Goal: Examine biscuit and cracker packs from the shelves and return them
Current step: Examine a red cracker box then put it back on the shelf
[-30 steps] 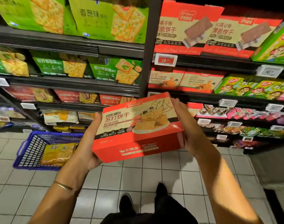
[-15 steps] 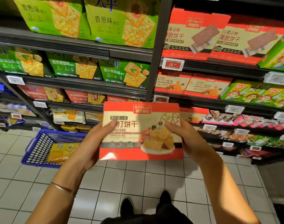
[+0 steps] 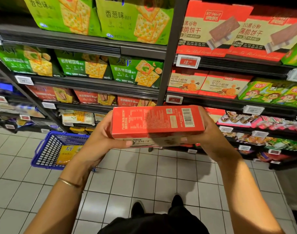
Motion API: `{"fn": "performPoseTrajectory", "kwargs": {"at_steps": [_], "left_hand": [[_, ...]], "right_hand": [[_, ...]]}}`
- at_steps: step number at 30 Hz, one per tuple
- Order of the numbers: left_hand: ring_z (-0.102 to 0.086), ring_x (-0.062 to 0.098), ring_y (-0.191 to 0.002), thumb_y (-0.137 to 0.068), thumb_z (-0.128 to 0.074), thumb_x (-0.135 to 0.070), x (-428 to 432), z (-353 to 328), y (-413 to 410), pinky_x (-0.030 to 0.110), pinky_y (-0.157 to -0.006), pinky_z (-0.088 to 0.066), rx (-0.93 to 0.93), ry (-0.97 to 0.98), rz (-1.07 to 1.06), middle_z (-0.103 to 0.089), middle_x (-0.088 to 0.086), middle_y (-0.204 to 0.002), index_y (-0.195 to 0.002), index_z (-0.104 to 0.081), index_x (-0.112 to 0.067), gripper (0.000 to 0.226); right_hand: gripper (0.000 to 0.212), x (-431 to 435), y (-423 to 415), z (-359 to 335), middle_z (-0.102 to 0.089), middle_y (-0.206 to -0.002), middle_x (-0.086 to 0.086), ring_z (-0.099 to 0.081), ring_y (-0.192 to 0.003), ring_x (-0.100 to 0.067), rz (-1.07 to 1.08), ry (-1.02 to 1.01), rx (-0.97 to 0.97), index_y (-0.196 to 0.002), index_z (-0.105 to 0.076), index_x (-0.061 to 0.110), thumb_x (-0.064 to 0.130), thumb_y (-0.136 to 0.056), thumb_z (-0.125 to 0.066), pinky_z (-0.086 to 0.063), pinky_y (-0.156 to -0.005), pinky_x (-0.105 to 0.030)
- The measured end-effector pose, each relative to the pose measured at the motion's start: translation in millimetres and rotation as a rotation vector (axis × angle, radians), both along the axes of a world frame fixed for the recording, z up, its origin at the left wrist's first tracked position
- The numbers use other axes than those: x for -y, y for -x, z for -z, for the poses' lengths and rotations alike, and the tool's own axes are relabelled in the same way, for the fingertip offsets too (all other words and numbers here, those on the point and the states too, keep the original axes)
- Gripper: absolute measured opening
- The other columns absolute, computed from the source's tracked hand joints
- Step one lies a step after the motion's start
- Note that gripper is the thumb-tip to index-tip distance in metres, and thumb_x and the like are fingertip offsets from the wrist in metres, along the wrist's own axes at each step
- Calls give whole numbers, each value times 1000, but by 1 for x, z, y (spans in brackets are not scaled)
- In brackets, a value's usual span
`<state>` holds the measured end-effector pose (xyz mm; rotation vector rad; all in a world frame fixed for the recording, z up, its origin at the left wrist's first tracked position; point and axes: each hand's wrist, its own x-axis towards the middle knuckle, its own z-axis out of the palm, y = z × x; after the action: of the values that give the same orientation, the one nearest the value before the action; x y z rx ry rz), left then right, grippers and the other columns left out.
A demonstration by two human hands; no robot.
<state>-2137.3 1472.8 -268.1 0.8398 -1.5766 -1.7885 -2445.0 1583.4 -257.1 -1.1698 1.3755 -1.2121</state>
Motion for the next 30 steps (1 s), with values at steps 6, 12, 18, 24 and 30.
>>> {"fn": "performPoseTrajectory", "kwargs": {"at_steps": [6, 12, 18, 24, 30], "left_hand": [[-66, 18, -123, -64, -92, -14, -3, -4, 3, 25, -89, -58, -17, 89, -15, -69, 0, -130, -137, -59, -37, 84], [-61, 20, -131, -73, -89, -8, -6, -8, 3, 33, -100, -56, 43, 188, 0, -65, -5, -137, -145, -52, -33, 85], [-61, 23, -134, -90, -75, -45, -6, -10, 0, 49, -106, -53, 0, 41, -3, -59, -3, -150, -162, -27, -41, 86], [-65, 32, -128, -91, -69, -47, 3, -6, -8, 50, -97, -57, -147, -191, -89, -65, 3, -144, -156, -41, -42, 71], [-73, 13, -75, -103, -54, -27, -7, 9, 1, 28, -70, -58, -164, -371, -318, -78, -4, -86, -96, -80, -29, 27]], "right_hand": [[84, 4, -3, 14, -69, -123, -7, -65, -123, -28, 31, 10, 156, -128, -57, 40, -13, -65, -77, -61, -89, -39], [83, 4, -6, 25, -71, -118, -7, -65, -123, -29, 79, -6, 320, -135, -52, 23, -21, -67, -65, -62, -89, -41], [77, 10, -8, 25, -62, -137, -29, -60, -126, -50, 131, -256, 605, -145, -49, 3, 3, -69, -61, -42, -105, -74], [50, 8, -27, 14, -71, -131, -15, -70, -118, -35, 205, -319, 548, -128, -72, 16, 47, -92, -58, -51, -104, -55], [52, 7, -37, 2, -78, -113, -15, -79, -88, -32, 151, -517, 754, -105, -83, 21, 64, -79, -71, -63, -67, -45]]}}
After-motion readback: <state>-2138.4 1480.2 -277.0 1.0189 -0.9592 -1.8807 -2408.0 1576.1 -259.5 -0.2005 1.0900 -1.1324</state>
